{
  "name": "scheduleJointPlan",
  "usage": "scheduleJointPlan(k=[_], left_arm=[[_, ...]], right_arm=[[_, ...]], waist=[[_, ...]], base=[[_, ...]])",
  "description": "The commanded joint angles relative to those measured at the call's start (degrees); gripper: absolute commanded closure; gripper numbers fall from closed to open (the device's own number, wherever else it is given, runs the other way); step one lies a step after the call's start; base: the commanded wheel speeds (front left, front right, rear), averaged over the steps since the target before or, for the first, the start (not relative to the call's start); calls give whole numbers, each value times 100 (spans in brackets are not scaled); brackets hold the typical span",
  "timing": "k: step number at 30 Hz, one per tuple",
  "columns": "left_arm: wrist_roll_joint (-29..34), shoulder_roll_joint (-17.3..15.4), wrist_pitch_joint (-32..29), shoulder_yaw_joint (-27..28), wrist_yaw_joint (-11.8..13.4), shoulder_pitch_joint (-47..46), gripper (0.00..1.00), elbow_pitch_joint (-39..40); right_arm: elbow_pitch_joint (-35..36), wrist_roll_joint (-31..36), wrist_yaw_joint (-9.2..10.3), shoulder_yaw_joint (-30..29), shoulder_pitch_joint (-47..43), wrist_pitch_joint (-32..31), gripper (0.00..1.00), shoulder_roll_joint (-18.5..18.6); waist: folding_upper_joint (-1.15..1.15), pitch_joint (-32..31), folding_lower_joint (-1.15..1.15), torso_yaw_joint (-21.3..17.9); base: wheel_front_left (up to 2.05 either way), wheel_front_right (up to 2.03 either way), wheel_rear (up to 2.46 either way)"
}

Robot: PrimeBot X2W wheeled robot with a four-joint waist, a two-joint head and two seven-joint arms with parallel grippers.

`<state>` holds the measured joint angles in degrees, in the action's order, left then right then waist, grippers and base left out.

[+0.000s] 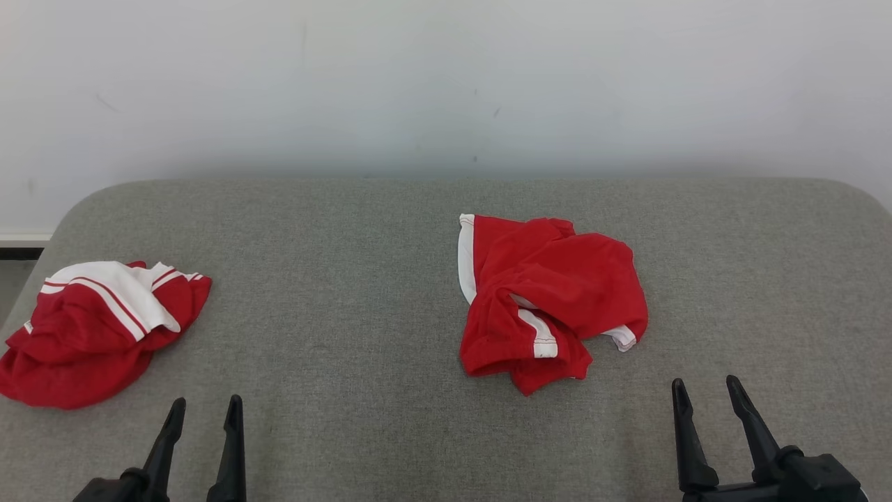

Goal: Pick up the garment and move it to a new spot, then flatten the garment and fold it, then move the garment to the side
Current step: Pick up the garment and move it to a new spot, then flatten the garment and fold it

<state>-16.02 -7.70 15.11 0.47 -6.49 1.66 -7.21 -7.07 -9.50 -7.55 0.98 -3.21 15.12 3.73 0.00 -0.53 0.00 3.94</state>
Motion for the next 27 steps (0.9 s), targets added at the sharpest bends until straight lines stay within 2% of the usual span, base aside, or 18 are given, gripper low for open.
scheduleJointPlan(k=[1,27], left_arm=[[89,26,6,1,-16,-43,0,-23],[273,106,7,82,-91,-69,0,-94]], right_arm=[[-16,-2,13,12,-21,4,0,-17],[-96,45,13,41,-65,4,0,-25]], waist=[[0,-13,0,-3],[0,-49,0,-6]], base=[[0,0,0],[0,0,0]])
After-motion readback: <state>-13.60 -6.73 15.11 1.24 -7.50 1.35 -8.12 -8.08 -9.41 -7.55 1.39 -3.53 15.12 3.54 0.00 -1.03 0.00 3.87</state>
